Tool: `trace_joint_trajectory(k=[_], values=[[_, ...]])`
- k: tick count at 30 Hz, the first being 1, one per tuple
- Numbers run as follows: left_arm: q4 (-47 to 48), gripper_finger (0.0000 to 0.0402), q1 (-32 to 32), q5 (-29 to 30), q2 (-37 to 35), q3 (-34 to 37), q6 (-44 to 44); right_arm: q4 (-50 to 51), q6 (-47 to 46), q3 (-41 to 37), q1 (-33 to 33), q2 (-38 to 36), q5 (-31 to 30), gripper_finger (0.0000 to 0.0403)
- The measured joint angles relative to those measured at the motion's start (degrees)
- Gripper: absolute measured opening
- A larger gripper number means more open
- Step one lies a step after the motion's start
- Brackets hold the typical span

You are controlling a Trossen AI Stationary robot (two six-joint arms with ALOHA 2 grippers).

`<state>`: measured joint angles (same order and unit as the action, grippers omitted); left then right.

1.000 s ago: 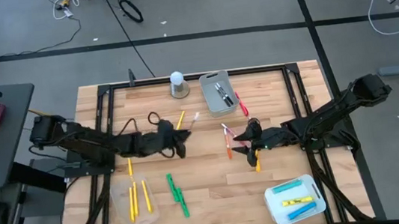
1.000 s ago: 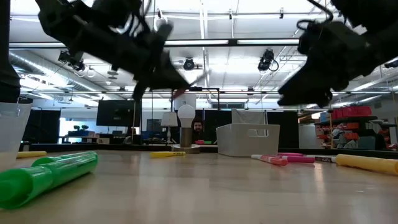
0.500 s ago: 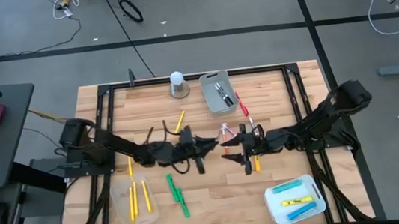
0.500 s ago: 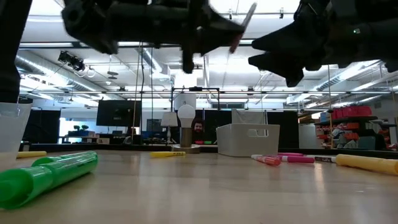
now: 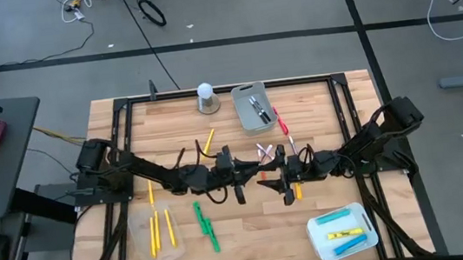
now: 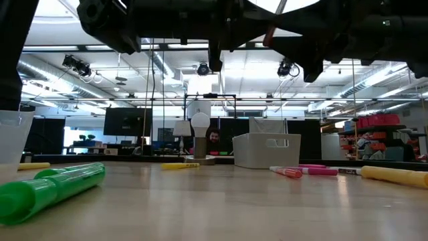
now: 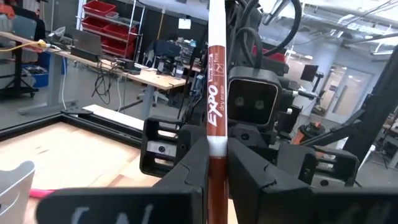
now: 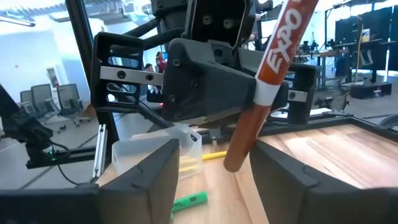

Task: Pick & Place Markers
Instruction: Put the brown marker pen into the gray bin

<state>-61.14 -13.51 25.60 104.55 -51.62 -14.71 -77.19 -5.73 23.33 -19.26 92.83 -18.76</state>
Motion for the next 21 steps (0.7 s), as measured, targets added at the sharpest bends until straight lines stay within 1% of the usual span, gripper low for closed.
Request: trace_joint_trajectory(k=[3,8,16,17,19,21], values=[[-0.35,0.0044,-0.01,-0.15,0.0,0.0,-0.02,0.15,-0.24,1.17,0.12,0.01,-0.22,0.0174],[-0.45,0.0043,-0.08,-0.28,-0.07,0.0,0.12,1.51,0.42,2.76,0.12,0.01,-0.49,0.0131],[0.38,0.0052,-0.52,0.11,-0.04,0.05,1.17,4.08,0.08,2.9,0.08,-0.16,-2.86,0.0035],[0.97,0.0055,-0.53,0.23,-0.04,0.11,1.22,6.08,0.03,2.9,0.05,-0.66,-3.2,0.0024],[1.79,0.0066,-0.51,0.31,0.09,0.13,1.22,11.59,-1.07,3.04,0.04,-2.31,-5.23,0.0022],[2.54,0.0087,-0.49,1.5,0.09,0.13,1.43,20.16,-3.99,3.1,0.12,-5.19,-8.54,0.0022]])
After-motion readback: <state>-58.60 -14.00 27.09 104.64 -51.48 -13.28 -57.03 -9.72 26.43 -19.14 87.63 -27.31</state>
